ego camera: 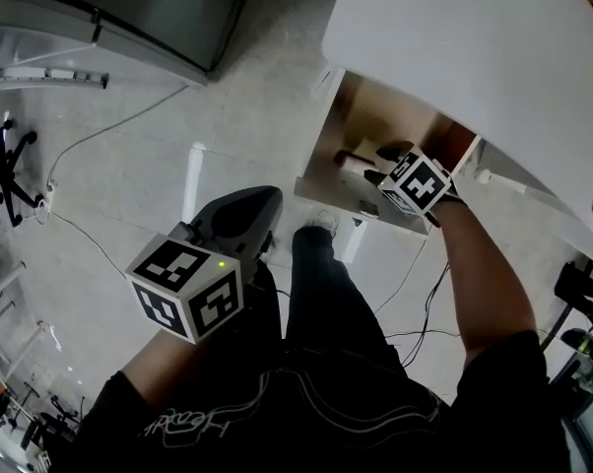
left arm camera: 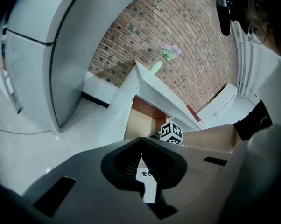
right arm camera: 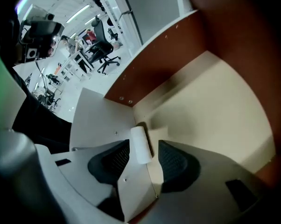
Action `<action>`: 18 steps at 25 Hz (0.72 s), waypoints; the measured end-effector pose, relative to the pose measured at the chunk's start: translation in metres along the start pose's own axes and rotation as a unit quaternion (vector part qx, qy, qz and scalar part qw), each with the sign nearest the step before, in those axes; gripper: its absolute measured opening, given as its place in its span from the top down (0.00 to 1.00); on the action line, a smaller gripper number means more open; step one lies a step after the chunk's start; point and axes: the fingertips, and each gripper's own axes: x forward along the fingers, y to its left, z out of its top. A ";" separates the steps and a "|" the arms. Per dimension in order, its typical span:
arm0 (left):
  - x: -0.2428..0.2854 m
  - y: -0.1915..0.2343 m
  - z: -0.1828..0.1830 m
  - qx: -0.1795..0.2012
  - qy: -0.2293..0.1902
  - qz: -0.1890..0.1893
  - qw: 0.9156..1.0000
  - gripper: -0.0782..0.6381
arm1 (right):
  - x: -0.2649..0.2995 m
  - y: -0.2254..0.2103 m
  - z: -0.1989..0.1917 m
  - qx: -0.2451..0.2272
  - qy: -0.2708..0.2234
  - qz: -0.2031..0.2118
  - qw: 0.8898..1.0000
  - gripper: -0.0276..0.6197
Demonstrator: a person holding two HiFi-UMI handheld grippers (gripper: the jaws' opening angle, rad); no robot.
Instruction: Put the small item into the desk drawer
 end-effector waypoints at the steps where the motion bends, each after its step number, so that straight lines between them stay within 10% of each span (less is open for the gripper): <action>1: -0.004 -0.004 0.002 0.005 0.001 -0.003 1.000 0.86 | -0.012 0.001 0.002 0.010 -0.012 -0.005 1.000 0.67; 9: -0.053 -0.063 0.031 0.088 0.003 -0.048 0.995 0.86 | -0.155 0.043 0.036 0.082 -0.161 -0.075 0.981 0.67; 18: -0.130 -0.144 0.069 0.188 -0.023 -0.104 0.976 0.86 | -0.339 0.160 0.065 0.195 -0.428 -0.120 0.875 0.70</action>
